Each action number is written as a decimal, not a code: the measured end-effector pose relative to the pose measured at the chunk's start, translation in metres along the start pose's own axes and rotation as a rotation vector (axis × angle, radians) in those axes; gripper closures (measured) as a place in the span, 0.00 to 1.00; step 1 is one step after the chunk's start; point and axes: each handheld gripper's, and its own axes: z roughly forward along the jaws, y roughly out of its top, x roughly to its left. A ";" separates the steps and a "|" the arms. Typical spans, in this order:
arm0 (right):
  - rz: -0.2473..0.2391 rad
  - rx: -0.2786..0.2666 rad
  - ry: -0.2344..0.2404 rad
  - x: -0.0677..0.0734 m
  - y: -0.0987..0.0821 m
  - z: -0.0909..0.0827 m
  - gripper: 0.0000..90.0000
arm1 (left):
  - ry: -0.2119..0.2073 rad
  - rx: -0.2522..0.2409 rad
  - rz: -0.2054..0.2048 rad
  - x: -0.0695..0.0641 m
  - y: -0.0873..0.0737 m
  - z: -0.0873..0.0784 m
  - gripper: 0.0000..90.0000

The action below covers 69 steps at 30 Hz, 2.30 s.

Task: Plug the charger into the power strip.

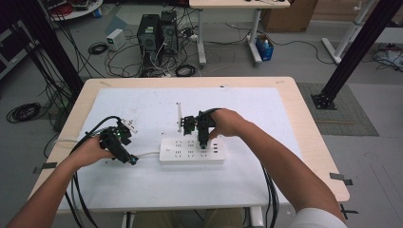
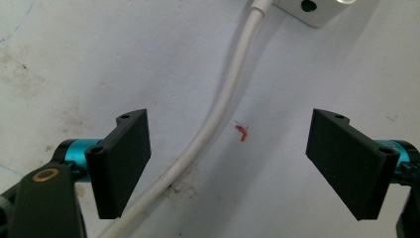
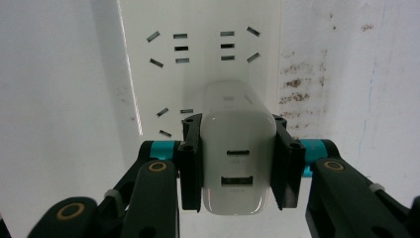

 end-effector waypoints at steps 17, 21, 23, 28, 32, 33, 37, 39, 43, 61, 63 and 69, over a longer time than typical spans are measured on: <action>0.010 0.018 0.004 0.000 0.003 0.002 0.70 | -0.003 -0.011 0.003 -0.001 0.002 -0.001 0.20; -0.029 0.023 -0.037 0.006 0.004 0.004 0.70 | -0.004 -0.009 0.008 -0.002 0.003 -0.001 0.20; -0.021 0.015 -0.042 0.007 0.004 0.004 0.70 | -0.002 -0.014 0.003 -0.002 0.003 -0.001 0.20; -0.020 0.016 -0.037 0.006 0.005 0.005 0.70 | 0.000 -0.013 -0.001 -0.002 0.002 -0.002 0.20; -0.004 0.018 -0.024 0.005 0.005 0.005 0.70 | 0.002 -0.014 -0.007 0.000 0.001 -0.002 0.20; -0.014 0.010 -0.024 0.004 0.005 0.005 0.70 | 0.001 -0.018 -0.010 0.000 0.001 -0.002 0.20; -0.001 0.004 -0.007 0.001 0.003 0.005 0.70 | -0.003 -0.014 -0.006 -0.001 0.002 -0.001 0.20; 0.014 -0.010 0.026 -0.003 0.000 0.005 0.70 | -0.001 -0.012 -0.003 0.000 0.002 -0.002 0.20; 0.051 -0.053 0.069 -0.011 -0.005 0.006 0.69 | 0.000 -0.015 -0.010 0.000 0.000 -0.002 0.20; 0.032 -0.076 0.058 -0.009 -0.007 0.009 0.70 | -0.008 -0.024 -0.008 -0.002 0.003 0.003 0.20; 0.013 -0.063 0.021 -0.002 -0.005 0.009 0.70 | -0.005 -0.029 -0.017 -0.001 0.003 0.003 0.20; 0.025 -0.117 -0.004 0.001 -0.011 0.012 0.70 | 0.001 -0.041 -0.027 0.000 0.001 0.000 0.20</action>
